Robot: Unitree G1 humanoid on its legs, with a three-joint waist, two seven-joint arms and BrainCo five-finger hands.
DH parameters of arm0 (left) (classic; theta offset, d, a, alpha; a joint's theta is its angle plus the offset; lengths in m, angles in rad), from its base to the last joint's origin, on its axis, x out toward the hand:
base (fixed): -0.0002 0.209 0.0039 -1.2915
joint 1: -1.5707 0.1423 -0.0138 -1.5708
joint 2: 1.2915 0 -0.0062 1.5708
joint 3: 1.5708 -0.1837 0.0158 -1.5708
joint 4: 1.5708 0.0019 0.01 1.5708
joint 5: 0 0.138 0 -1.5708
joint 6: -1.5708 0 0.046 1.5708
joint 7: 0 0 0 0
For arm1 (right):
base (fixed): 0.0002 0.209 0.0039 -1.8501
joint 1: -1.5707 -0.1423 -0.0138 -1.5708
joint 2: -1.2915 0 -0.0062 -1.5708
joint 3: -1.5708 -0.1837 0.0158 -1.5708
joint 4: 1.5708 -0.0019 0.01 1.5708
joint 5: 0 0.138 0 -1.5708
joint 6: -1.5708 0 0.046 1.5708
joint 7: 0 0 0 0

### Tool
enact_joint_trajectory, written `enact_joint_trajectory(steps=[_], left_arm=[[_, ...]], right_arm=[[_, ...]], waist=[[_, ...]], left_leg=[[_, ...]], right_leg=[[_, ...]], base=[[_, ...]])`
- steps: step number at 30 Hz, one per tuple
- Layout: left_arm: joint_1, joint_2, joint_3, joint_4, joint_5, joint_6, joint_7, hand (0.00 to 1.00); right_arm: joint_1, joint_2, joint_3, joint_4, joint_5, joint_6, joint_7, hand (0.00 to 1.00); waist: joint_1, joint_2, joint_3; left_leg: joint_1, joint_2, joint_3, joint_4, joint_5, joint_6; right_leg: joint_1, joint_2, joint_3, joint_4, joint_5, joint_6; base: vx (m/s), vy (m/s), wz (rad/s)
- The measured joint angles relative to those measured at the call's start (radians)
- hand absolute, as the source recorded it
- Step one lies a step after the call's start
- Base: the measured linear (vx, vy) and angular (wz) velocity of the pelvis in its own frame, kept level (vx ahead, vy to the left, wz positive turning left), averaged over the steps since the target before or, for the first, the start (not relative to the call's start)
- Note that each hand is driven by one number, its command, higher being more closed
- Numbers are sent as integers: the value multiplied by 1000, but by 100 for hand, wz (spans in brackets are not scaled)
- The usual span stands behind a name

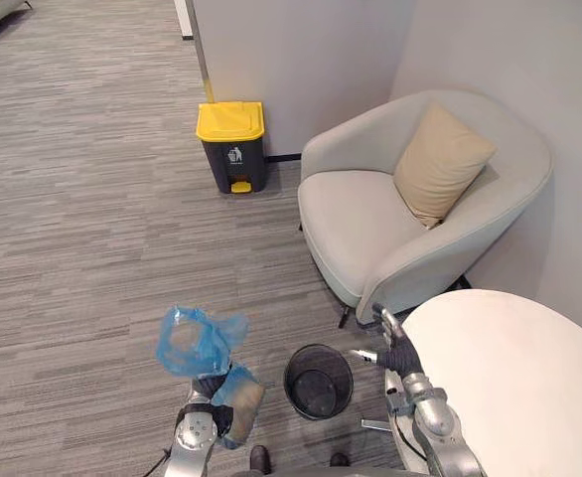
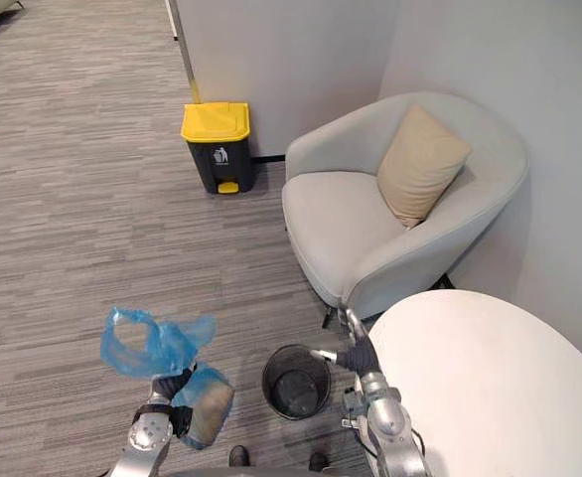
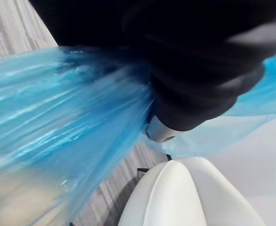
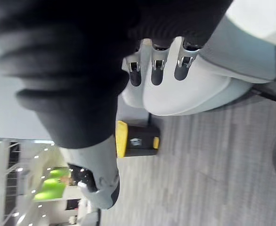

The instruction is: Gather rubbish on tea table into small bin, then transfer packed bag to large trash can.

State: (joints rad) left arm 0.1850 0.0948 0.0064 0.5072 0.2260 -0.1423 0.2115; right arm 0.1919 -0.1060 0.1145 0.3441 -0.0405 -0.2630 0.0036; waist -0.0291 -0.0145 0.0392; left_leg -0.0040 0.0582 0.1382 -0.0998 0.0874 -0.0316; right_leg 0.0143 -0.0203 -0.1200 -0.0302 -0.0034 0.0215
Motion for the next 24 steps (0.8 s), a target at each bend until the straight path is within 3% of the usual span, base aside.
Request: enact_joint_trajectory(steps=[7,18,24], left_arm=[[19,0,3,61,-21,-9,-37,100],[60,1,2,92,-37,-22,-81,100],[61,6,0,92,-40,-23,-84,100]], right_arm=[[-8,1,-1,147,-6,16,-3,0],[-10,1,-19,216,-32,37,-9,0],[-61,-1,-18,231,-58,46,-25,0]], waist=[[7,4,18],[16,3,23],[25,1,57]], left_leg=[[10,-6,-6,0,0,0],[16,-5,-7,-3,-4,-4],[-16,-7,43,4,-4,1]], right_leg=[[16,0,-9,2,-1,1],[4,-6,-8,30,-24,10],[-77,-14,43,102,-27,13]], base=[[-1,1,2],[-14,4,0],[17,18,-22]])
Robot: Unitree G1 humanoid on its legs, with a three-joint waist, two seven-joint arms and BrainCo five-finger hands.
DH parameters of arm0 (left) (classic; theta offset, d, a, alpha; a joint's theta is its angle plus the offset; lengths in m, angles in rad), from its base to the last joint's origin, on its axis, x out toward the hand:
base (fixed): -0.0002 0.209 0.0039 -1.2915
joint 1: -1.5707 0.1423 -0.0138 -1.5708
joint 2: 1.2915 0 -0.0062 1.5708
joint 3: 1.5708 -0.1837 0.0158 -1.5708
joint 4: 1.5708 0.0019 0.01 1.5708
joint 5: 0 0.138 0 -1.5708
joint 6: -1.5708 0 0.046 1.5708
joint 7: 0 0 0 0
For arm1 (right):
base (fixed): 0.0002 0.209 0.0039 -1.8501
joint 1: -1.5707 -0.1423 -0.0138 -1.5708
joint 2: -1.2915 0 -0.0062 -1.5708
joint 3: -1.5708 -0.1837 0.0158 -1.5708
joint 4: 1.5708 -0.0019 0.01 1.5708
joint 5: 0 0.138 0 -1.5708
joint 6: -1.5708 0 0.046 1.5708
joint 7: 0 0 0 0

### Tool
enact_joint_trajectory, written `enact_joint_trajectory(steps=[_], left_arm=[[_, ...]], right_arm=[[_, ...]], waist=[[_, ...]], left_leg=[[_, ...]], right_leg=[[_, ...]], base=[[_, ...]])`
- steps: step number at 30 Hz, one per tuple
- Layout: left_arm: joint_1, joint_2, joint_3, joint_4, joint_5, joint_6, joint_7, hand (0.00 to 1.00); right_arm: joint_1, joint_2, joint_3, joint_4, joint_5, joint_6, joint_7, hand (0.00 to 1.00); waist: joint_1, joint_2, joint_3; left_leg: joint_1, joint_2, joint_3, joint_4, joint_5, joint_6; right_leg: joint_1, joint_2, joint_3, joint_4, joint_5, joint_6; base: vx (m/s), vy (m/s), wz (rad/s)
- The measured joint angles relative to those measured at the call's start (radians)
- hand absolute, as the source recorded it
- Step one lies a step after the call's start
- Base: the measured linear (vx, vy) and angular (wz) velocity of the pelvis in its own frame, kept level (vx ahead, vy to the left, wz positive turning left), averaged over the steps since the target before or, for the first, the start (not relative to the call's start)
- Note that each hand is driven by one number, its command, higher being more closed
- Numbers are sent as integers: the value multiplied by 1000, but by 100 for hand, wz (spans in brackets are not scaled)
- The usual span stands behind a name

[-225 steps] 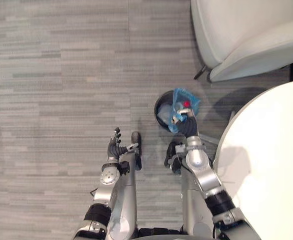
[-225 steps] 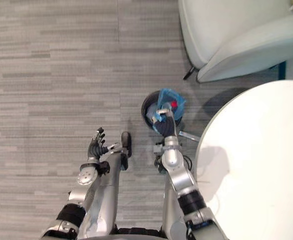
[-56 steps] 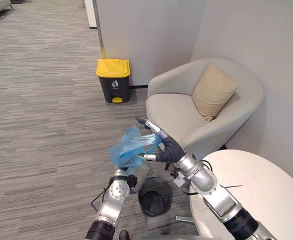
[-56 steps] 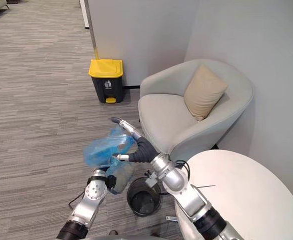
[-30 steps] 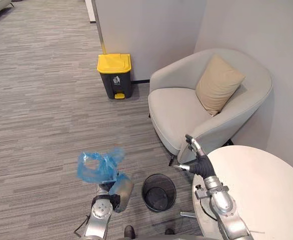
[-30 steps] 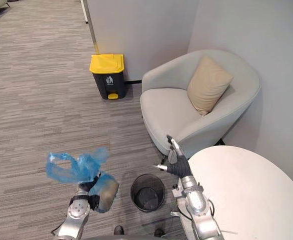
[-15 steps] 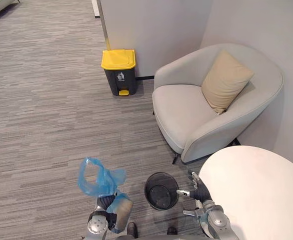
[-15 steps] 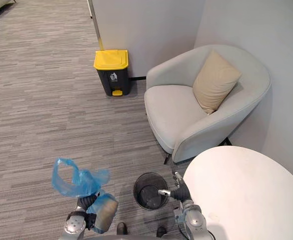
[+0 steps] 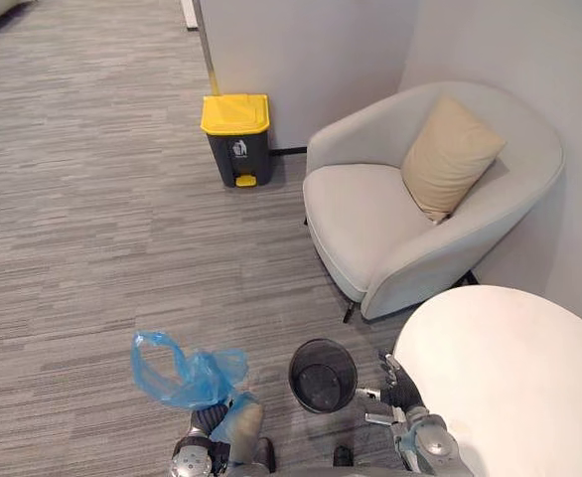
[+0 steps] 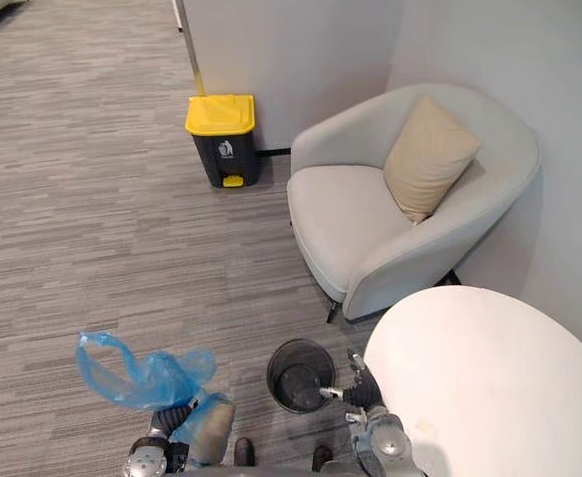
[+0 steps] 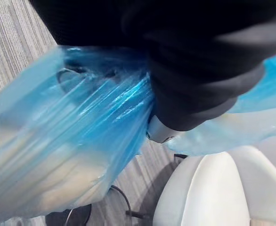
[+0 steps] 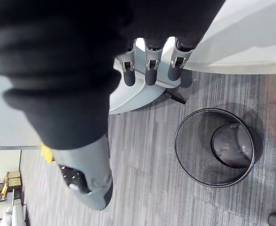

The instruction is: Gather rubbish on tea table into small bin, then transfer packed bag to large trash can.

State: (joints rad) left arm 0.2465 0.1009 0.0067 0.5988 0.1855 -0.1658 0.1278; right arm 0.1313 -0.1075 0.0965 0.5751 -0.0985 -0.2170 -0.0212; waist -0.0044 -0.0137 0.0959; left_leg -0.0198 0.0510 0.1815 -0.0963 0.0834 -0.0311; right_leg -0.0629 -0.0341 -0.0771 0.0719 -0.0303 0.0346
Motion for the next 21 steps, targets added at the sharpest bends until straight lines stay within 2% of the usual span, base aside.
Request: enact_joint_trajectory(steps=[2,4,6,7,8,9,10,11,13,14,15,16,17,19,20,21], left_arm=[[-18,8,-3,-1,-8,0,-5,100],[-58,28,-14,-3,-18,0,-15,100],[-72,33,-11,-41,-19,-1,-16,100],[-73,33,-8,-65,-19,-9,-16,100],[-71,33,-6,-78,-22,-11,-15,100],[-71,32,-3,-83,-27,-15,-15,100],[-67,32,5,-94,-30,-18,-15,100],[-66,29,7,-100,-38,-18,-15,100],[-66,21,17,-103,-42,-17,-14,100],[-59,-9,24,-118,-52,-16,-14,100],[-33,-38,18,-151,-58,-18,-15,100],[-24,-45,13,-165,-59,-19,-15,100],[-18,-48,-6,-170,-60,-20,-15,100],[-21,-50,-18,-177,-67,-17,-15,100],[-30,-51,-25,-188,-66,-17,-15,100],[-30,-52,-31,-224,-66,-16,-16,100]], right_arm=[[-34,2,2,-2,-14,1,-3,0],[-53,2,16,-6,-28,4,-14,0],[-57,1,41,-25,-30,6,-25,0],[-53,2,54,-54,-30,6,-27,0],[-51,1,66,-65,-30,5,-30,0],[-51,2,70,-71,-30,5,-30,0],[-53,2,80,-80,-30,1,-32,0],[-58,3,87,-91,-30,0,-34,0],[-80,-1,87,-95,-30,-2,-41,0],[-92,-12,83,-99,-29,0,-44,0],[-93,-21,79,-112,-29,0,-48,0],[-83,-20,77,-126,-29,0,-55,0],[-73,-21,76,-135,-29,-2,-72,0],[-71,-18,60,-142,-29,1,-85,0],[-69,-14,54,-151,-28,4,-90,0],[-56,-19,36,-176,-28,7,-93,0]], waist=[[9,-6,20],[16,-19,42],[18,-20,43],[17,-21,48],[17,-22,47],[19,-23,47],[26,-34,39],[45,-50,37],[71,-57,40],[77,-28,52],[76,1,52],[78,7,55],[77,13,62],[72,10,65],[71,2,72],[72,-8,80]], left_leg=[[-24,-2,19,3,4,5],[-63,-3,15,58,-8,21],[-92,3,9,103,-23,41],[-103,0,-3,117,-26,46],[-108,-3,-20,133,-27,47],[-110,-4,-28,140,-27,47],[-130,-7,-46,164,-25,44],[-169,-12,-47,198,-24,43],[-215,-13,-45,230,-15,31],[-237,13,-58,241,-2,15],[-258,39,-91,245,12,-4],[-261,46,-100,240,21,-16],[-259,63,-100,210,46,-48],[-272,89,-63,195,38,-72],[-291,92,-26,246,32,-74],[-298,94,20,343,16,-52]], right_leg=[[-52,-3,18,46,-4,7],[-86,-15,18,96,-16,21],[-100,-20,17,143,-35,37],[-125,-38,14,285,-106,31],[-126,-50,7,385,-152,43],[-121,-55,5,424,-170,55],[-96,-67,4,455,-199,77],[-76,-75,10,424,-239,87],[-65,-66,19,349,-275,40],[-54,-33,11,299,-254,-3],[-31,2,-24,238,-219,-22],[-23,14,-39,222,-208,-32],[-23,30,-71,225,-199,-48],[-33,23,-123,229,-186,-69],[-35,8,-144,227,-182,-74],[-34,-18,-170,235,-182,-74]], base=[[-21,23,-28],[-47,18,7],[-41,18,31],[-48,-5,48],[-39,-27,53],[12,-57,56],[-10,-106,49],[-37,-137,41],[-100,-137,18],[-176,-154,31],[-236,-156,36],[-275,-145,53],[-232,-120,44],[-211,-100,64],[-194,-34,84],[-160,43,76]])
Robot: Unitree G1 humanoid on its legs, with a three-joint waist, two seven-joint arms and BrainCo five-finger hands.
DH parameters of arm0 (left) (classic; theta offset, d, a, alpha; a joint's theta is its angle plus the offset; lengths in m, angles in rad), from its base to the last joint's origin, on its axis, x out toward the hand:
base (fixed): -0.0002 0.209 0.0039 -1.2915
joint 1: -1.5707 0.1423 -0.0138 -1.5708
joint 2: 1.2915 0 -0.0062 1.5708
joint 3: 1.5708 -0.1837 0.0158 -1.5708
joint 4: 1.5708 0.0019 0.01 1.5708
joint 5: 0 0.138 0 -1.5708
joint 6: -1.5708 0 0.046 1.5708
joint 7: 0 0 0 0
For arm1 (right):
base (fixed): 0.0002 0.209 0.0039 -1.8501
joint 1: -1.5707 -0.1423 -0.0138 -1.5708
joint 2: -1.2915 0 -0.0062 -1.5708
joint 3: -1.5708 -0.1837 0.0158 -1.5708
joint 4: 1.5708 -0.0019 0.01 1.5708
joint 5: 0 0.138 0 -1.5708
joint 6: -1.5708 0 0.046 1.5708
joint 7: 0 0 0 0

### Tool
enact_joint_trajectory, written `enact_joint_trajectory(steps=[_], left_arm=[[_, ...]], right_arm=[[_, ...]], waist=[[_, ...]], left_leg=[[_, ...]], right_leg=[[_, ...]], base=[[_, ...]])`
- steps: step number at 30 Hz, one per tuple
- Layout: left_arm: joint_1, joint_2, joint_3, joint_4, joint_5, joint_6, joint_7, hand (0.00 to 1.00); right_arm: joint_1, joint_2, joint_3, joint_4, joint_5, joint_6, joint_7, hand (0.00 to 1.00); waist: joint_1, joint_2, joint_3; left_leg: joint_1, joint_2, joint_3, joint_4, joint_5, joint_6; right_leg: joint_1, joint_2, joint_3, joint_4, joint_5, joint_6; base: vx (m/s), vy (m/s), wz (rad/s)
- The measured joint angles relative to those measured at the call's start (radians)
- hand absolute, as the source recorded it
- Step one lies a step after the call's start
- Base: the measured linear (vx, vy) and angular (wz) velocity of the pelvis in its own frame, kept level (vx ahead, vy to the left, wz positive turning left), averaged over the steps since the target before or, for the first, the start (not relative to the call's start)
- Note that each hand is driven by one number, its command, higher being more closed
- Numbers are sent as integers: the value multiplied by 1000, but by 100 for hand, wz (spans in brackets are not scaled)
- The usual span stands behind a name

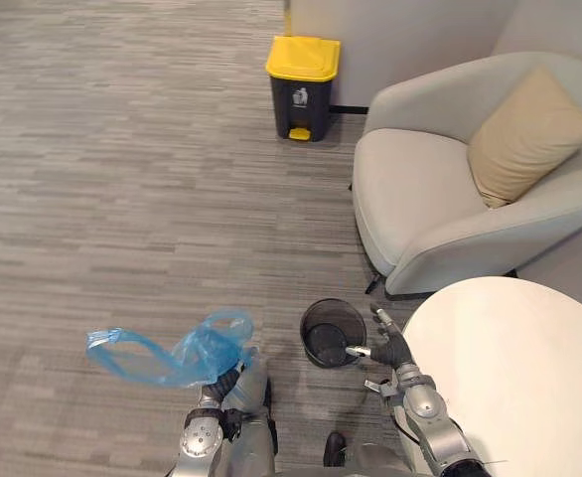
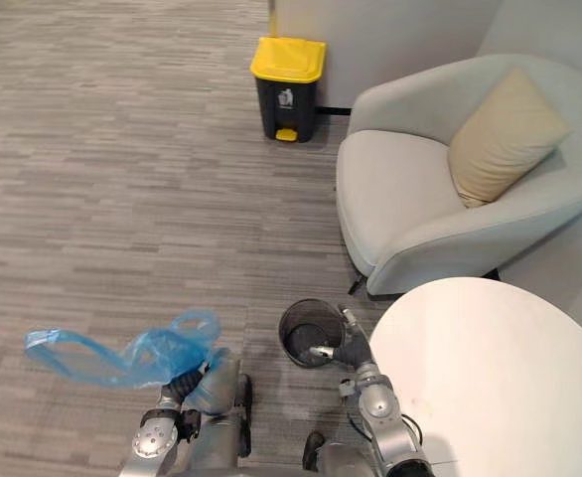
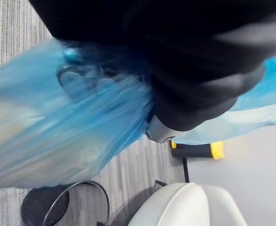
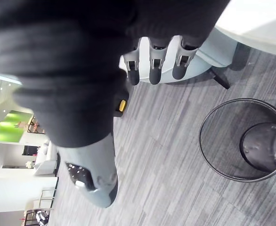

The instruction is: Gather rubbish on tea table into small bin, then transfer packed bag to large trash can.

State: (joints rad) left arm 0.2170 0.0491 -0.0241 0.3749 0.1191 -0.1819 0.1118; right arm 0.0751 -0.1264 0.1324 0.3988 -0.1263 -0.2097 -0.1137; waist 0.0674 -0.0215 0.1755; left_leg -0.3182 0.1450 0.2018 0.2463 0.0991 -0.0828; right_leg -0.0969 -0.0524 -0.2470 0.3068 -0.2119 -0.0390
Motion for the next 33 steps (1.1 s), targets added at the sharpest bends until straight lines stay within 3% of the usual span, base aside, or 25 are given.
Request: enact_joint_trajectory(steps=[1,3,5,7,8,10,12,20,22,26,27,29,30,32,33], left_arm=[[7,-3,-2,-26,0,0,0,100],[7,-4,-6,-50,0,-2,0,100],[0,-4,-12,-49,1,-1,-1,100],[-21,-3,-18,5,2,-9,-2,100],[-32,9,-18,40,2,-8,-1,100],[-50,51,-38,108,2,0,-1,100],[-36,67,-44,109,4,-1,-1,100],[-25,111,-2,141,13,-1,-1,100],[-18,112,20,140,13,-1,-1,100],[1,113,51,128,12,1,-2,100],[26,112,52,101,12,3,-2,100],[40,109,52,79,11,3,-1,100],[45,115,52,60,11,3,-2,100],[33,116,54,57,9,2,-2,100],[30,121,56,58,9,3,-2,100]], right_arm=[[14,-3,-11,-24,0,1,0,0],[30,0,-16,-54,0,-1,-1,0],[33,2,-18,-52,0,-1,0,0],[35,7,-47,-4,0,-2,3,0],[30,24,-60,27,0,1,3,0],[40,43,-72,72,0,2,6,0],[37,41,-96,109,0,2,7,0],[23,38,-126,179,-1,23,10,0],[18,37,-126,178,-1,24,11,0],[17,33,-126,179,-2,33,24,0],[23,33,-126,179,-2,34,27,0],[25,31,-125,179,-2,35,28,0],[31,36,-125,179,-2,35,29,0],[43,40,-123,183,-2,36,30,0],[43,37,-124,191,-2,36,29,0]], waist=[[0,2,-1],[0,4,-3],[-4,5,-4],[-27,19,-11],[-27,10,-13],[-35,-27,-34],[-36,-26,-33],[-28,-27,-34],[-28,-28,-34],[-31,-42,-27],[-35,-51,-27],[-54,-46,-25],[-61,-24,-11],[-62,-41,-8],[-61,-47,-7]], left_leg=[[2,14,26,78,-52,28],[14,40,51,173,-142,49],[40,62,56,217,-192,44],[83,64,65,163,-256,45],[94,42,67,125,-252,49],[131,-50,54,-8,-177,84],[145,-80,48,-37,-164,95],[146,-112,44,-72,-141,112],[127,-115,48,-55,-162,115],[82,-127,45,69,-256,129],[89,-133,32,96,-293,143],[94,-132,8,112,-306,158],[110,-125,-20,106,-313,163],[143,-121,-55,91,-328,162],[167,-123,-67,77,-334,162]], right_leg=[[2,-11,-19,7,0,0],[4,-37,-51,11,5,8],[3,-66,-76,4,18,30],[16,-89,-112,-19,34,88],[24,-96,-116,-38,44,104],[48,-129,-108,-137,92,136],[75,-144,-106,-175,122,151],[70,-160,-104,-207,151,153],[50,-162,-96,-192,136,166],[3,-213,-77,-36,49,181],[-3,-231,-49,41,43,158],[-56,-233,1,175,68,118],[-115,-215,45,289,59,77],[-160,-151,60,294,-6,93],[-188,-120,53,263,-7,93]], base=[[-128,80,66],[-115,160,58],[-82,218,57],[-41,275,67],[-13,246,64],[-14,192,55],[-21,178,30],[-58,65,2],[-36,38,-7],[46,52,8],[149,73,24],[142,80,35],[138,68,45],[223,4,48],[275,-39,37]])
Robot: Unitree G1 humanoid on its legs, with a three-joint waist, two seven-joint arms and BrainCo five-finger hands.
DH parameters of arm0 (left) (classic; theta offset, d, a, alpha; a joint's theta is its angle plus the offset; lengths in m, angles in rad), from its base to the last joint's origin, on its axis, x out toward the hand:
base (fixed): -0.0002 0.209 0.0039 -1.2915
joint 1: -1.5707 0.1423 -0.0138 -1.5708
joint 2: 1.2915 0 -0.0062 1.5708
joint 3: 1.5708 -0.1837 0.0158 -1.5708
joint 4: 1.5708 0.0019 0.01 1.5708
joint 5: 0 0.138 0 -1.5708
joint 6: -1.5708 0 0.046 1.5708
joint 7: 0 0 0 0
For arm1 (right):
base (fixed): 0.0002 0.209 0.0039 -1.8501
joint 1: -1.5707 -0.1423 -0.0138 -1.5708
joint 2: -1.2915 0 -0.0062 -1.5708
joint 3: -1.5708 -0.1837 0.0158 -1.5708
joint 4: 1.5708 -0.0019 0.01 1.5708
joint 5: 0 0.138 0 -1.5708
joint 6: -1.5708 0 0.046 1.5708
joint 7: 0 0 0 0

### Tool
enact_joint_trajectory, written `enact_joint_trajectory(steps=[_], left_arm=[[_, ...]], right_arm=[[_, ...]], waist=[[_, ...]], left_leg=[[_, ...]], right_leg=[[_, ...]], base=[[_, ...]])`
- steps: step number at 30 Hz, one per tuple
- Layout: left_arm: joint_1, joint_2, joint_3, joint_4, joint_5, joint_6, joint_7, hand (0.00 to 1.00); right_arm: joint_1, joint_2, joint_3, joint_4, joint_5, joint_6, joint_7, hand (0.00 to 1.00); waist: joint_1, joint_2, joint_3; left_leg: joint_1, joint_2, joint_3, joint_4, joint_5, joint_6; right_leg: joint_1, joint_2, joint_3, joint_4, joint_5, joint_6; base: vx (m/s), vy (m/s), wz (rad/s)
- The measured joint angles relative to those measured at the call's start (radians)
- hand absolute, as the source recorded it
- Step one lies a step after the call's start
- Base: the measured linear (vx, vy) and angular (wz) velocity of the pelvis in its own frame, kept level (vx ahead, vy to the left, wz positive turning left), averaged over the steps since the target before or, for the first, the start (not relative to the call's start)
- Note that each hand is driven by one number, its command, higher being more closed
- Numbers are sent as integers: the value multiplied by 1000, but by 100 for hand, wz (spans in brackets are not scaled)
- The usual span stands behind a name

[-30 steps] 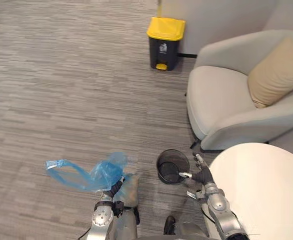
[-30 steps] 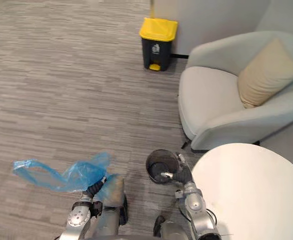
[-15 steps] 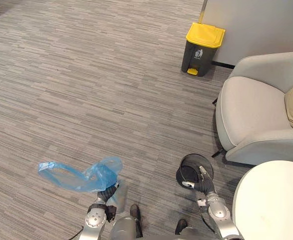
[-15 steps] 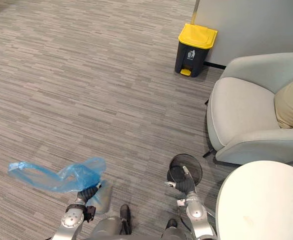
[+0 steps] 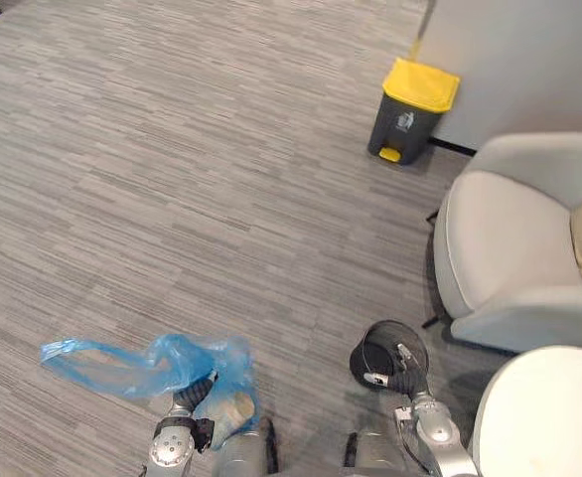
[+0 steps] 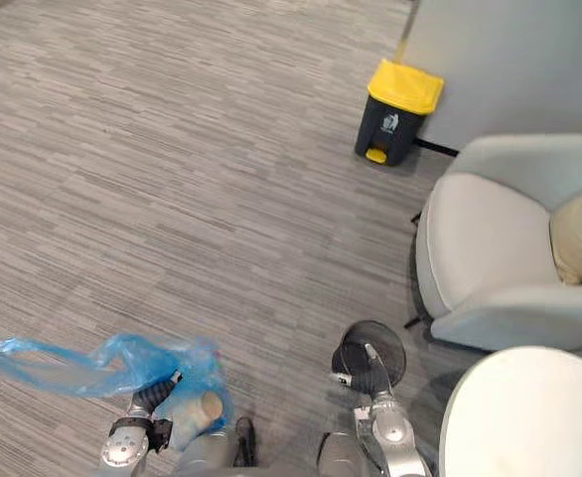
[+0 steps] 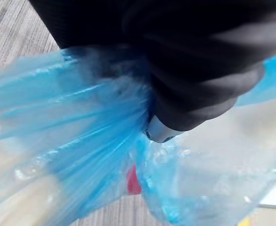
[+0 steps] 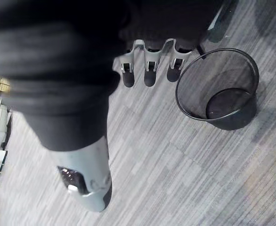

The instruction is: Gather rubbish on tea table into small bin, then transfer packed bag to large trash can.

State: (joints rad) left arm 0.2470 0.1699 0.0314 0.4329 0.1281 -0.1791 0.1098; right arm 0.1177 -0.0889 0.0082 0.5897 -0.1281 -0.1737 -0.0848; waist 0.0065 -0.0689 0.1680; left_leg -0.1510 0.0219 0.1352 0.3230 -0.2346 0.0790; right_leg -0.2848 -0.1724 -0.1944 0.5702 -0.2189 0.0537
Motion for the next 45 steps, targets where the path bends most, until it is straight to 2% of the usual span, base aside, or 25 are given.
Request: enact_joint_trajectory(steps=[3,5,8,10,11,13,17,18,19,20,21,22,24,27,30,31,32,33,36,37,38,39,41,43,45], left_arm=[[-19,-12,-4,1,-2,-1,0,100],[-25,-12,-7,2,-3,0,0,100],[-23,-33,-22,-7,-2,-1,-2,100],[-13,-56,-16,-21,-2,1,-3,100],[11,-76,-17,-71,-2,2,-12,100],[26,-92,-17,-119,-2,-2,-22,100],[9,-114,12,-124,-2,-1,-22,100],[7,-116,15,-124,-2,-1,-22,100],[6,-120,14,-125,-2,-1,-22,100],[11,-133,11,-126,-2,-2,-22,100],[15,-144,7,-125,-2,-3,-22,100],[-6,-136,1,-82,-2,6,-22,100],[-18,-125,0,-85,-2,7,-23,100],[-18,-100,-24,-88,-3,7,-23,100],[2,-73,-60,-89,-8,10,-23,100],[1,-66,-69,-89,-11,13,-23,100],[0,-51,-69,-88,-12,16,-22,100],[0,-44,-69,-88,-13,16,-21,100],[-15,-24,-56,-71,-20,17,-21,100],[-21,-18,-49,-49,-21,17,-21,100],[-24,-6,-40,-31,-22,17,-21,100],[-36,-22,-34,6,-22,24,-22,100],[-44,-29,-29,10,-22,21,-23,100],[-68,-50,-30,9,-21,20,-24,100],[-69,-76,-25,7,-21,18,-25,100]], right_arm=[[4,-6,0,23,0,0,0,0],[28,-9,-3,23,1,1,0,0],[67,-18,-10,-6,2,6,0,0],[77,-14,-7,-47,3,7,1,0],[106,-16,-3,-114,15,5,1,0],[116,-19,-6,-176,37,2,-2,0],[90,-5,-39,-192,53,2,-4,0],[85,10,-45,-192,57,2,-5,0],[86,11,-52,-191,58,1,-8,0],[89,-2,-55,-191,58,1,-8,0],[90,-13,-56,-186,56,2,-6,0],[73,14,-52,-139,57,18,-6,0],[78,35,-48,-144,56,17,-3,0],[71,41,-48,-137,54,17,-2,0],[74,41,-47,-116,42,22,-2,0],[77,42,-47,-94,40,24,-2,0],[76,42,-40,-61,38,26,-1,0],[76,42,-38,-52,37,27,0,0],[46,30,-38,20,32,26,0,0],[31,24,-36,52,27,28,-1,0],[28,18,-29,64,22,29,-2,0],[10,-12,-29,96,11,30,-2,0],[-24,-30,-44,97,1,29,-4,0],[-16,-38,-55,94,0,32,-3,0],[11,-35,-59,76,0,32,-3,0]], waist=[[-23,-1,0],[-31,-6,-6],[-41,48,-23],[-43,63,-21],[-37,67,-19],[-13,66,-19],[21,64,-17],[31,60,-12],[37,52,-8],[39,74,-15],[44,99,-16],[38,63,-20],[38,36,-31],[41,28,-35],[31,24,-37],[23,26,-36],[10,25,-37],[6,23,-38],[-17,23,-37],[-20,21,-38],[-23,10,-41],[-28,56,-41],[-21,73,-34],[-37,77,-34],[-45,81,-27]], left_leg=[[40,-13,-49,-14,-27,-17],[67,-34,-79,4,-56,-41],[89,15,-102,44,-86,-79],[53,56,-71,207,-62,-142],[-20,112,-35,461,-22,-218],[-86,181,28,673,-38,-196],[-233,220,59,627,-75,-133],[-259,209,55,559,-77,-130],[-274,174,25,394,-60,-140],[-254,157,-27,218,-2,-159],[-241,172,-58,127,127,-162],[-227,138,-17,150,126,-147],[-219,120,37,155,91,-124],[-145,117,128,136,31,-110],[-17,113,203,46,-3,-103],[20,114,215,20,-11,-109],[60,115,219,-14,-15,-113],[79,117,221,-30,-18,-118],[157,157,243,-60,-27,-152],[200,162,250,-79,-33,-174],[231,149,247,-86,-43,-193],[246,189,214,-85,-46,-200],[233,170,165,-98,-11,-179],[266,171,149,-70,56,-211],[253,198,108,102,78,-218]], right_leg=[[-33,60,-21,-122,10,-9],[-37,65,-12,-153,73,-71],[23,90,-77,-147,27,-83],[101,116,-99,-194,24,-87],[201,144,-98,-254,22,-93],[306,169,-54,-324,16,-103],[378,154,29,-398,14,-103],[389,136,51,-400,6,-96],[394,103,74,-385,-22,-52],[393,100,94,-371,-51,-9],[394,112,108,-367,-72,18],[396,63,146,-361,-93,32],[368,27,177,-345,-74,39],[312,-9,243,-231,-35,82],[154,-32,244,97,51,155],[109,-34,220,178,40,130],[54,-35,171,235,7,75],[26,-32,138,248,-11,63],[-102,10,-31,137,-40,1],[-130,39,-85,-8,13,-37],[-127,68,-99,-136,163,-88],[-80,116,-107,-172,177,-122],[-80,138,-86,-187,168,-132],[-29,136,-96,-183,120,-123],[66,145,-107,-206,89,-119]], base=[[281,-64,61],[348,-126,73],[529,-194,50],[526,-173,15],[376,-83,2],[424,-43,-37],[343,84,-52],[374,278,-68],[378,359,-71],[319,352,-72],[325,350,-68],[253,251,-52],[288,254,-60],[237,224,-85],[243,136,-74],[264,18,-47],[221,-20,-24],[361,-92,-16],[395,-160,-7],[474,-193,-1],[542,-155,-14],[417,-87,-25],[415,-96,-44],[351,-86,3],[387,-83,13]])
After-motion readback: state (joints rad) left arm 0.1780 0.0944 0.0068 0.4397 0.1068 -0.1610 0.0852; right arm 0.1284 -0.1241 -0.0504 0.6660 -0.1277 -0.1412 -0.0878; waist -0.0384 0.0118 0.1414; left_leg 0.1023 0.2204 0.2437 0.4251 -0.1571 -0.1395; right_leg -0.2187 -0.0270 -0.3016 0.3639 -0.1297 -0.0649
